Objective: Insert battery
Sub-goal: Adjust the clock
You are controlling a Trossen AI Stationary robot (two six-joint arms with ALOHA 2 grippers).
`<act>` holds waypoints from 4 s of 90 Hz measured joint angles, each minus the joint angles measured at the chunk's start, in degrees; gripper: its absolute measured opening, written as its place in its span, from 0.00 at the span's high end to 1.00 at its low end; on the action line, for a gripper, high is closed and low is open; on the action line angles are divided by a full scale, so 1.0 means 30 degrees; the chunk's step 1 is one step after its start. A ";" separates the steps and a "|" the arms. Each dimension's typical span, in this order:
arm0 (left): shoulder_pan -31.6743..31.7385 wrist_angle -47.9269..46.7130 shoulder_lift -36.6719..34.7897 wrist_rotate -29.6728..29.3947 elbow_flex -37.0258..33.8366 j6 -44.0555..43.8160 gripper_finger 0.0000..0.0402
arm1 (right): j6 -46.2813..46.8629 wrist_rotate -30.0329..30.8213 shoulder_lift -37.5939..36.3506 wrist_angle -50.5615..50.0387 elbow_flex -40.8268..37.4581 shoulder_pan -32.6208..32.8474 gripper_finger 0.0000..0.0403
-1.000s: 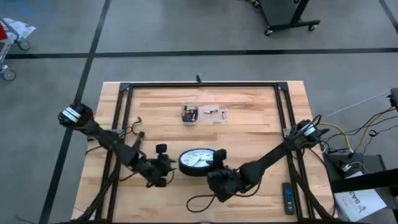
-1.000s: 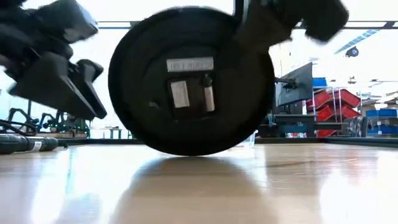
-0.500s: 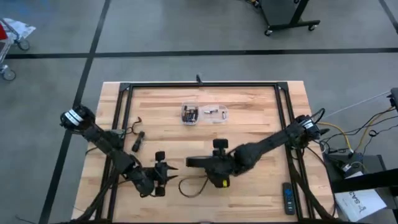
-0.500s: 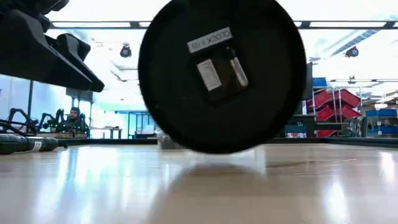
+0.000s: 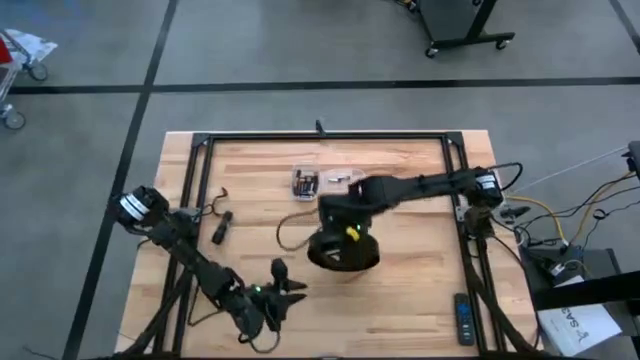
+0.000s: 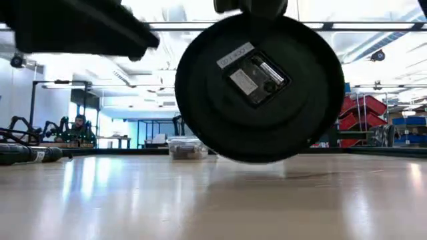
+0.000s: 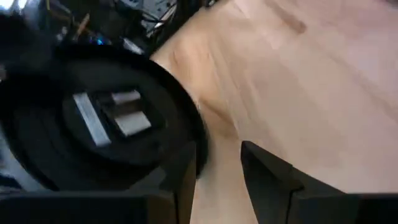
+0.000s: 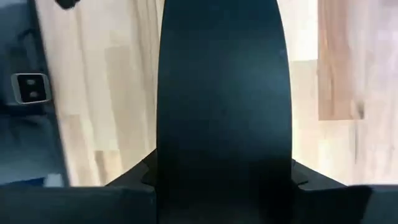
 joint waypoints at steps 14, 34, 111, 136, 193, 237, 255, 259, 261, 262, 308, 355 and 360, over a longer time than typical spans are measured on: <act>0.0439 -0.2968 0.1329 -0.0020 0.1778 0.3938 0.73 | -0.0716 -0.2582 0.0191 -0.0051 -0.0477 -0.1698 0.64; 0.2425 -0.3740 0.2026 0.0134 0.2128 0.4165 0.73 | -0.2123 -0.5639 0.1496 -0.0135 -0.0545 -0.3278 0.64; 0.6266 -0.4248 0.3094 0.8858 0.2267 0.6076 0.81 | -0.5518 -0.9190 0.3060 -0.0982 -0.0552 -0.4311 0.62; 0.6266 -0.3931 0.3583 0.7936 0.2267 0.5543 0.99 | -0.5027 -0.9224 0.3060 -0.0908 -0.0552 -0.4313 0.62; 0.5523 -0.4753 0.3623 0.7656 0.2172 0.2668 1.00 | -0.3922 -0.3941 0.0623 -0.2545 0.0118 -0.4043 0.38; 0.5428 -0.4739 0.3097 0.8876 0.2150 -0.0712 1.00 | -0.0193 0.3350 -0.2969 -0.2252 -0.0239 0.1469 0.44; 0.5359 -0.4611 0.3097 0.9060 0.2179 -0.1605 1.00 | 0.0771 0.4853 -0.2976 0.0107 -0.1866 0.4098 0.51; 0.5340 -0.4615 0.3090 0.9060 0.2193 -0.1687 1.00 | 0.0786 0.4907 -0.2965 0.0895 -0.2394 0.4507 0.53; 0.5326 -0.4624 0.3076 0.9062 0.2201 -0.1706 1.00 | 0.0788 0.4903 -0.2958 0.1320 -0.2647 0.4675 0.53; 0.5326 -0.4629 0.3057 0.9067 0.2201 -0.1730 1.00 | 0.0786 0.4900 -0.2958 0.1527 -0.2768 0.4752 0.54; 0.5238 -0.4615 0.3002 0.9031 0.2201 -0.2702 1.00 | 0.2776 0.5701 -0.2944 0.5788 -0.7062 0.5955 0.74; 0.5176 -0.4578 0.3002 0.8919 0.2201 -0.3259 1.00 | 0.1291 1.1208 -0.2951 1.1836 -0.9797 0.9182 0.77; 0.5087 -0.4590 0.3002 0.8900 0.2198 -0.3096 1.00 | 0.1178 1.1641 -0.2944 1.1654 -0.9858 0.9396 0.72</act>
